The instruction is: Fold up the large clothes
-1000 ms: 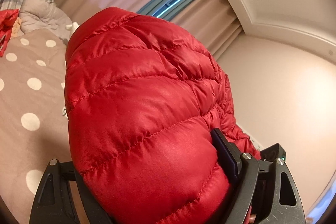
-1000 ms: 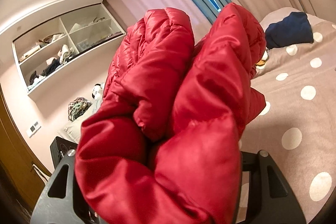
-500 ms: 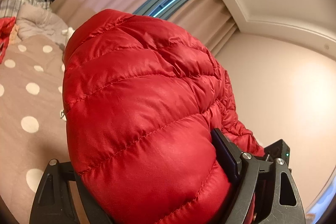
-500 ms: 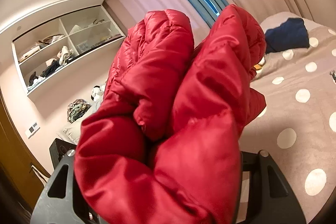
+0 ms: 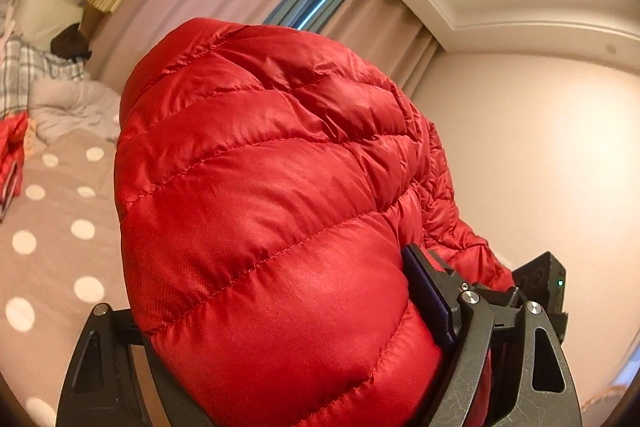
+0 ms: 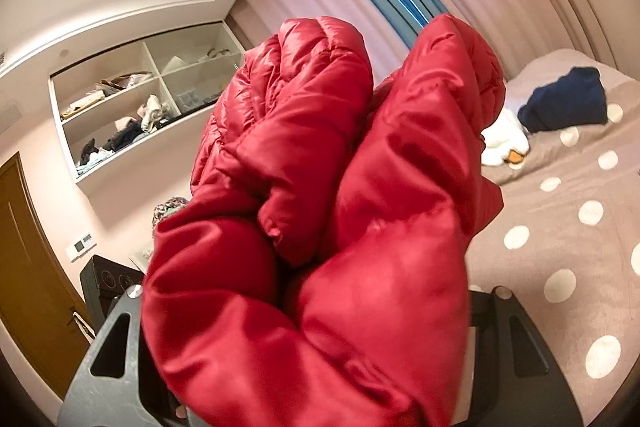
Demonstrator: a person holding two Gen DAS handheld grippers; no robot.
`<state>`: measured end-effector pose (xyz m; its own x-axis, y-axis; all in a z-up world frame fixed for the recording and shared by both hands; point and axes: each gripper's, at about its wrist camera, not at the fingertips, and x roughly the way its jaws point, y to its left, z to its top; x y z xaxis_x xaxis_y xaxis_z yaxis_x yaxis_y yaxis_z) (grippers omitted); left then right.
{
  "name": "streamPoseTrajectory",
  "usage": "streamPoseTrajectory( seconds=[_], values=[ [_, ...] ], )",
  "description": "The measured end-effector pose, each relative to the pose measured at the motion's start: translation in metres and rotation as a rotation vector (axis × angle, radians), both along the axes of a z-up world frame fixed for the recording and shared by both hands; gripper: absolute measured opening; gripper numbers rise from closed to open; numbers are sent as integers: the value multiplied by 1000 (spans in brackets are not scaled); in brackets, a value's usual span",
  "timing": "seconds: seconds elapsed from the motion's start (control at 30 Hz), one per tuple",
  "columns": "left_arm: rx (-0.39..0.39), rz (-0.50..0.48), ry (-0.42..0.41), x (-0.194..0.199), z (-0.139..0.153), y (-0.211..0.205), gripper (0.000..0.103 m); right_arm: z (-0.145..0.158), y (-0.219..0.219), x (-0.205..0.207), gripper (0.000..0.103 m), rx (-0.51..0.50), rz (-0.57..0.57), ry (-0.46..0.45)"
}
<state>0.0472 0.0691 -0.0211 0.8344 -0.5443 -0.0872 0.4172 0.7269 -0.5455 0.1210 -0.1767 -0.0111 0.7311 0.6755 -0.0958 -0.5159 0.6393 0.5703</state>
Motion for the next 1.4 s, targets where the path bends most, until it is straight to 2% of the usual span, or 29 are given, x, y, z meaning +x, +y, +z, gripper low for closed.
streamPoseTrajectory(
  seconds=[0.23, 0.47, 0.6, 0.83, 0.97, 1.07, 1.2, 1.33, 1.4],
  values=[
    [11, -21, 41, 12, 14, -5, 84, 17, -5, -4, 60, -3, -37, 11],
    [17, -19, 35, 10, 12, -4, 84, 19, -9, 3, 60, 7, -33, 3],
    [27, -23, 57, 26, 14, -6, 84, 18, -8, 18, 60, 8, -28, 18],
    [45, -40, 100, 92, 21, -12, 84, 18, -1, 56, 61, -10, -45, 38],
    [66, -18, 128, 140, 12, -12, 84, 11, 5, 94, 61, -11, -39, 77],
    [93, 12, 141, 184, -13, -15, 84, -11, 10, 133, 60, -22, -41, 111],
    [85, 14, 217, 241, -79, -13, 84, -67, 12, 187, 60, -41, -46, 208],
    [63, 50, 398, 312, -172, -12, 84, -148, 12, 238, 59, -83, -85, 349],
    [97, 63, 503, 342, -222, -16, 84, -200, 14, 266, 59, -147, -104, 441]
  ],
)
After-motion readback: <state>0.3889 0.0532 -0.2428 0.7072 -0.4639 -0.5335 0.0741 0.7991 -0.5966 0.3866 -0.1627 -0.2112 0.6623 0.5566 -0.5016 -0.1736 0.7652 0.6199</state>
